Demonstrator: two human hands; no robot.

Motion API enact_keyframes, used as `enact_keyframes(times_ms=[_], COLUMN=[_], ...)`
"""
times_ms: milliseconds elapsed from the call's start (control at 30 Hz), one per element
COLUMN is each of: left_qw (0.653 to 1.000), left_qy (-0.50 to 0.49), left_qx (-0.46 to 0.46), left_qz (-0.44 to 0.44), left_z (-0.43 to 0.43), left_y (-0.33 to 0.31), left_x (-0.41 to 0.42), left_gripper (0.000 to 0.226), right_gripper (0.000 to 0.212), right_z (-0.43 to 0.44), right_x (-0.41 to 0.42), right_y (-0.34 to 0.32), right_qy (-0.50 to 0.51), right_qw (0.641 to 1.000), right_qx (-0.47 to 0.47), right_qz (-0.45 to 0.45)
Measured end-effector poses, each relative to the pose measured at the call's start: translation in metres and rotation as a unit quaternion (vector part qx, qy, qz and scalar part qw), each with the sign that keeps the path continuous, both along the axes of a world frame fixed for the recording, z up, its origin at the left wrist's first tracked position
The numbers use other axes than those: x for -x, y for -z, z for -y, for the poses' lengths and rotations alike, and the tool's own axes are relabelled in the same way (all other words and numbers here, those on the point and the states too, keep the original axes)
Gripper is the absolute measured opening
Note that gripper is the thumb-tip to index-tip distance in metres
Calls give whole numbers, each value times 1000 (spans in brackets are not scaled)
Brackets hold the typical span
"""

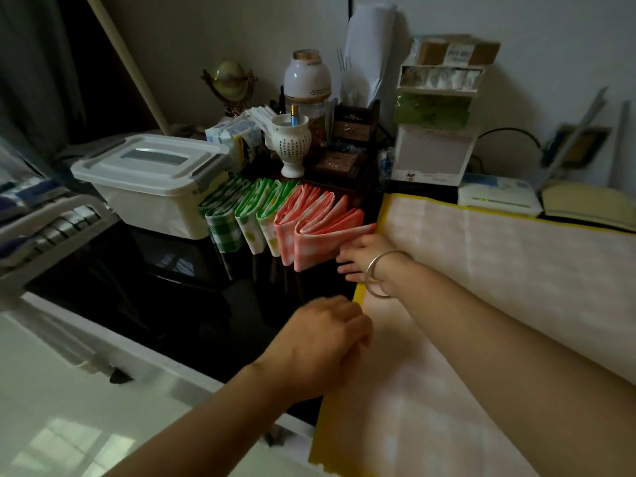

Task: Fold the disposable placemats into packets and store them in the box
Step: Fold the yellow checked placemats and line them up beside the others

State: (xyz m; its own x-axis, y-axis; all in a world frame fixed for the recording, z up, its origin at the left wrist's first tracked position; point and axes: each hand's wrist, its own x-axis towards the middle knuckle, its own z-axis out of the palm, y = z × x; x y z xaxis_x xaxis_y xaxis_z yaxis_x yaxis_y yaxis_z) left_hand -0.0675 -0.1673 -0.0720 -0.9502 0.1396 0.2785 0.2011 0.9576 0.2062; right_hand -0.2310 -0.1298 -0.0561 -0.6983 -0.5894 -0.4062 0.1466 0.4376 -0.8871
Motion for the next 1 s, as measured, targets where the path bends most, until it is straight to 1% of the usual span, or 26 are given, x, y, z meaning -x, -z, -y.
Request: enact_keyframes(times_ms=[100,133,233,300,367,400,500,533,567,633,667,733,767,833,867,933,967,1000], left_qw=[996,995,994,992,988,987,984,983,980,974,972,971,971,969,969,972,974,975], left_qy=[64,74,75,79,91,91,73,68,66,67,65,52,42,17,9,8,4,-3], left_qx=[-13,-20,-8,13,41,53,61,67,80,111,118,110,97,56,25,-46,-75,-94], left_qz=[55,67,83,95,117,124,149,157,169,186,192,204,215,239,245,230,214,201], left_z=[-28,-36,-52,-63,-74,-78,-88,-89,-92,-94,-95,-97,-97,-97,-97,-95,-94,-94], left_y=[10,14,20,20,20,19,14,11,8,6,5,2,-2,-8,-11,-11,-9,-8], left_x=[-10,-11,-13,-15,-17,-17,-16,-16,-15,-15,-14,-16,-15,-13,-13,-12,-13,-14], left_gripper=[20,23,45,63,78,82,86,87,88,88,87,82,80,69,60,39,34,35], right_gripper=[24,21,9,13,18,19,23,25,24,15,14,36,45,57,60,63,62,61], right_z=[-32,-43,-86,-128,-174,-196,-262,-280,-297,-324,-335,-353,-359,-370,-374,-380,-382,-384], right_x=[-10,-12,-18,-21,-26,-28,-39,-42,-47,-56,-60,-69,-73,-78,-79,-82,-83,-83], right_y=[-11,-12,-15,-16,-16,-15,-8,-4,-2,5,10,16,17,19,20,20,19,19], right_qy=[-35,-52,-109,-143,-167,-177,-209,-216,-215,-200,-185,-164,-167,-190,-202,-214,-215,-211], right_qw=[998,994,979,964,937,919,862,850,846,850,855,864,863,858,858,858,858,860], right_qx=[-23,-38,-80,-105,-153,-183,-258,-269,-275,-268,-254,-233,-235,-245,-243,-244,-245,-241], right_qz=[-57,-86,-153,-200,-266,-302,-383,-399,-403,-408,-413,-415,-415,-410,-406,-399,-396,-398])
